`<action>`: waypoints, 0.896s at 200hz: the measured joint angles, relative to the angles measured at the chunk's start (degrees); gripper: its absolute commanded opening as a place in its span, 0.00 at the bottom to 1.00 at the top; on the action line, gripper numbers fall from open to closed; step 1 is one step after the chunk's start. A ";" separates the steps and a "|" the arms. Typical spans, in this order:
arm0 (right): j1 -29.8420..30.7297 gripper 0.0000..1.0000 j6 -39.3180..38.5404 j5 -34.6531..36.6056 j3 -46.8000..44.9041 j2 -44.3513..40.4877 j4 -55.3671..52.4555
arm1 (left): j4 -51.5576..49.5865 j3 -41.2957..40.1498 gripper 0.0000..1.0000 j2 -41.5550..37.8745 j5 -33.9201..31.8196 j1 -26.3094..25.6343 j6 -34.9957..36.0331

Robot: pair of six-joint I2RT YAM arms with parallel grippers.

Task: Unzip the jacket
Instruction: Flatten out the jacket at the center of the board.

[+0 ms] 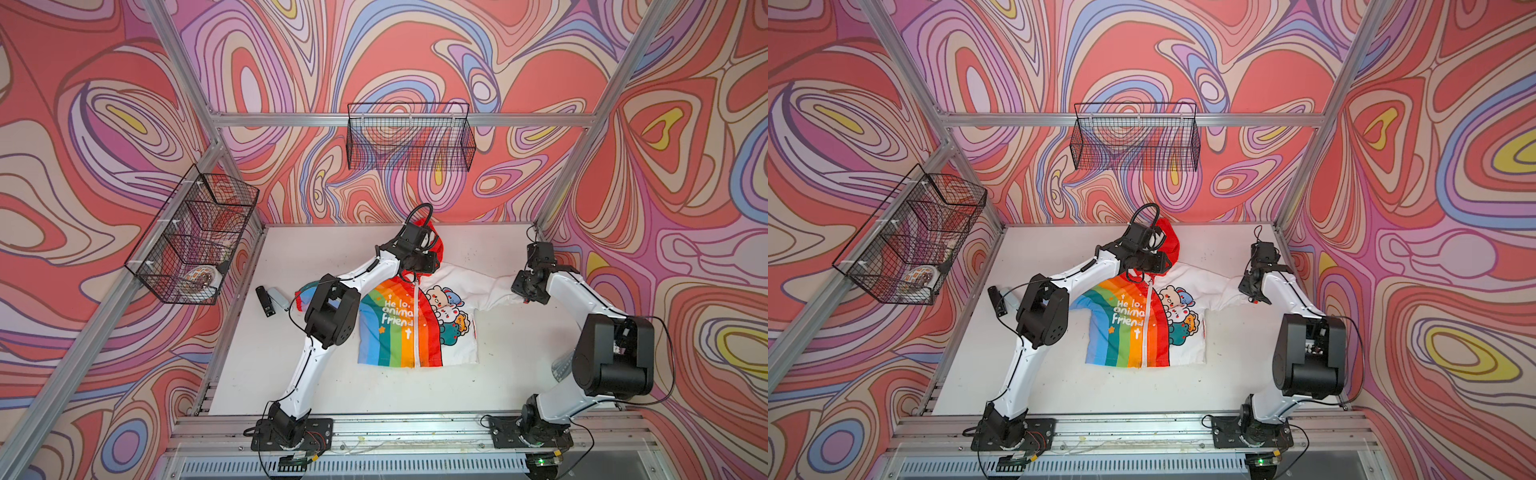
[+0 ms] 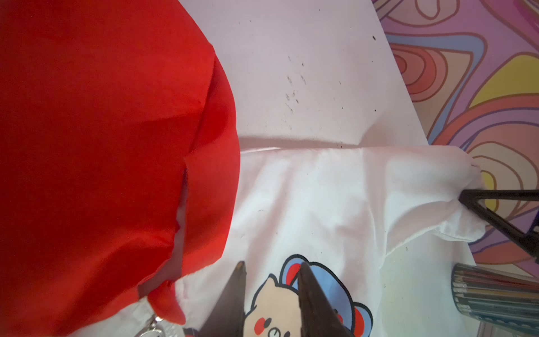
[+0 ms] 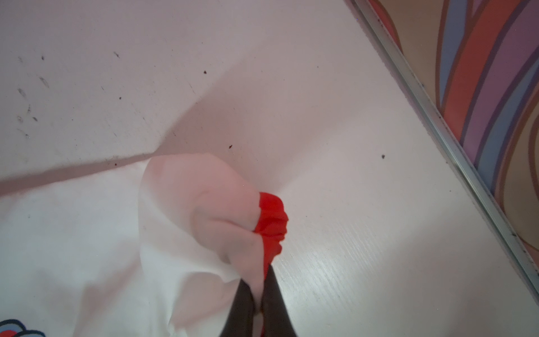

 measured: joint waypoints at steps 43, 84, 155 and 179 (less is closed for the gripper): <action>0.00 0.00 0.04 -0.15 -0.02 0.00 0.02 | -2.56 7.04 0.23 5.01 0.02 0.04 0.00; -0.35 0.00 0.70 0.55 -0.79 0.00 0.11 | -5.99 15.13 0.24 10.29 -3.17 0.68 -0.20; -1.29 0.00 3.06 4.52 -3.78 -1.92 0.04 | -9.16 17.05 0.25 15.15 -5.92 2.19 -1.01; -2.75 0.00 3.72 4.94 -4.57 -2.23 0.55 | -9.33 17.07 0.25 15.17 -6.49 2.45 -1.42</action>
